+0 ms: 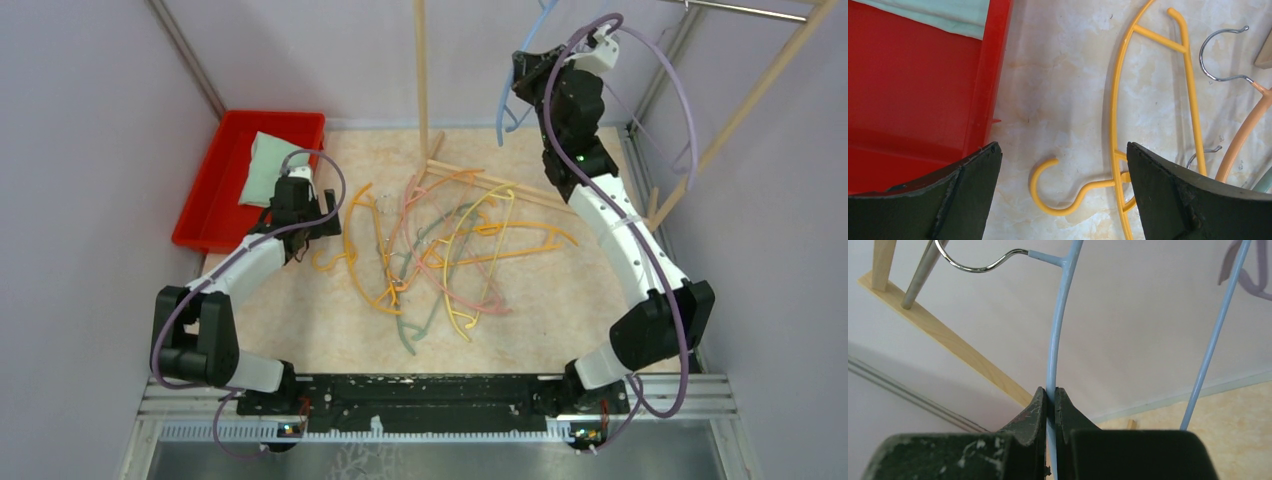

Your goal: Organize the hangers

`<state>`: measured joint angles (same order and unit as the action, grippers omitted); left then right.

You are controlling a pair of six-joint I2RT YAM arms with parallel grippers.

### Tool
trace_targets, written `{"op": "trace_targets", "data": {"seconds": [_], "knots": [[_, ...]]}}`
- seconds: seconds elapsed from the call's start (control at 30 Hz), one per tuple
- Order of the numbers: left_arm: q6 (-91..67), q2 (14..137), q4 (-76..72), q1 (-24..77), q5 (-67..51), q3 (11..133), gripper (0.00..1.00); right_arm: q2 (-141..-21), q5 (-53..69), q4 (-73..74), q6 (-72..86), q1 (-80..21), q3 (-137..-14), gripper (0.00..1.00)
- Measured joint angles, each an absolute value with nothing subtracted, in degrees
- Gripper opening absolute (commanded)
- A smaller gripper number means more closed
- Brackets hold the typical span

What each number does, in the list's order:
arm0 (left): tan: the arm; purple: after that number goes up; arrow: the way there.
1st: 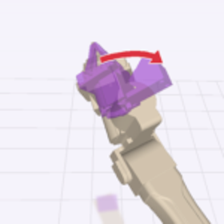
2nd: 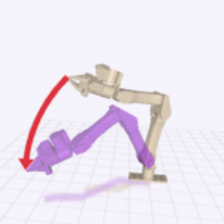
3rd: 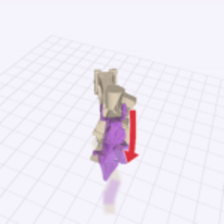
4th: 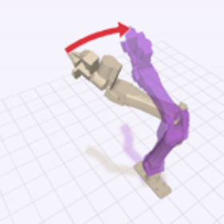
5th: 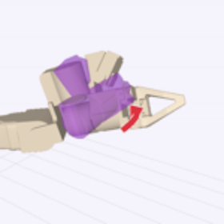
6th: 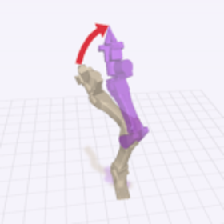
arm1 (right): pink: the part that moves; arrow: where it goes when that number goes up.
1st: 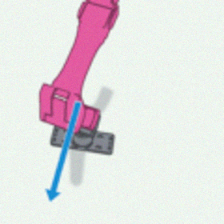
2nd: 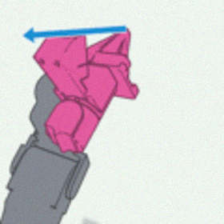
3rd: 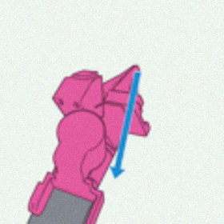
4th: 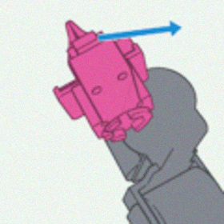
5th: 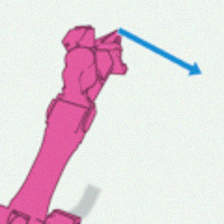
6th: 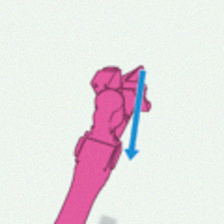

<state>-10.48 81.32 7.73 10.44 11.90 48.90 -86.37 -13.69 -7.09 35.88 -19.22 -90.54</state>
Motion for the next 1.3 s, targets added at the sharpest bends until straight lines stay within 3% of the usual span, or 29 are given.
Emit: {"op": "trace_targets", "data": {"seconds": [0.2, 0.33, 0.57, 0.6, 0.77, 1.1, 1.3], "knots": [[-10.50, 81.60, 7.70, 10.44, 11.46, 48.90, 1.00, -83.22, -13.26, -6.83, 37.76, -16.19, -87.09, 0.00], [-10.83, 82.06, 7.68, 10.44, 10.94, 48.93, 1.00, -82.21, -12.47, -5.76, 38.89, -14.96, -86.61, 0.07], [-11.75, 82.08, 7.62, 10.44, 10.39, 48.90, 1.00, -79.94, -12.84, -3.51, 39.53, -14.81, -83.37, 0.45], [-11.77, 82.08, 7.60, 10.44, 10.35, 48.90, 1.00, -79.88, -12.91, -3.11, 39.66, -14.79, -83.22, 0.55], [-11.79, 82.08, 7.57, 10.44, 10.20, 48.90, 1.00, -79.07, -13.06, -0.34, 38.79, -14.76, -82.76, 0.68], [-12.27, 82.32, 7.25, 10.44, 9.56, 48.90, 1.00, -69.60, -9.80, 5.87, 34.59, -14.92, -82.15, 0.72], [-13.08, 85.38, 6.87, 10.44, 8.88, 49.78, 1.00, -62.43, -3.31, 5.87, 26.26, -20.64, -82.96, 0.70]]}}
